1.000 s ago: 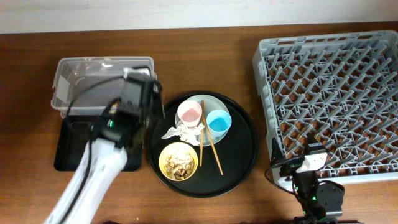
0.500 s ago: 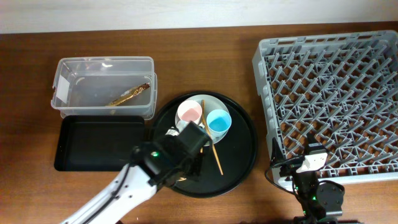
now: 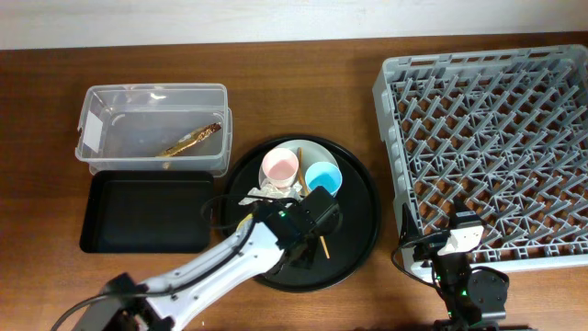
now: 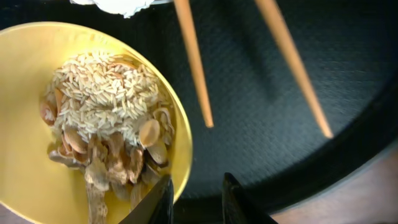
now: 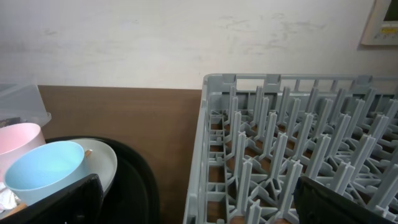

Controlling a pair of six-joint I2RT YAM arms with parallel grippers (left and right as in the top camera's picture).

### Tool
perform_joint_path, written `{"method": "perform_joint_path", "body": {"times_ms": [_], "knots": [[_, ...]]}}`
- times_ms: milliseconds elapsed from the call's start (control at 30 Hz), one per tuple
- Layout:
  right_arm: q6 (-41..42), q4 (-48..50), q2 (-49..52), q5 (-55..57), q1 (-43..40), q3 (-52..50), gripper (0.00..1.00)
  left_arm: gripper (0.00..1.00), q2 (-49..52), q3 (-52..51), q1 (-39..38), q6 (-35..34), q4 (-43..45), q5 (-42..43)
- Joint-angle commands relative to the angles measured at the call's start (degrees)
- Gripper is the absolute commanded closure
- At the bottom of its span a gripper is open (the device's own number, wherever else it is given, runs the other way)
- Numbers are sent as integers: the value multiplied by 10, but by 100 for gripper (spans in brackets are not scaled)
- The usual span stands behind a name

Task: Sort waste into correct bins and load items into the dishwasher rack
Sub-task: 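Move the left gripper over the yellow bowl and chopsticks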

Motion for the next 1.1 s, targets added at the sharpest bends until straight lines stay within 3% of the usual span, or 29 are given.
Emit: {"method": "perform_joint_path", "body": {"times_ms": [0, 733, 900, 1067], "knots": [[1, -1, -4, 1, 2, -4, 1, 73, 20, -6, -1, -8, 5, -33], [1, -1, -4, 1, 2, -4, 1, 75, 24, -69, -2, -8, 116, -53], [1, -1, -4, 1, 2, -4, 1, 89, 23, -69, -2, -8, 117, -53], [1, -1, -4, 1, 2, -4, 1, 91, 23, -69, -1, -8, 117, -59]]}}
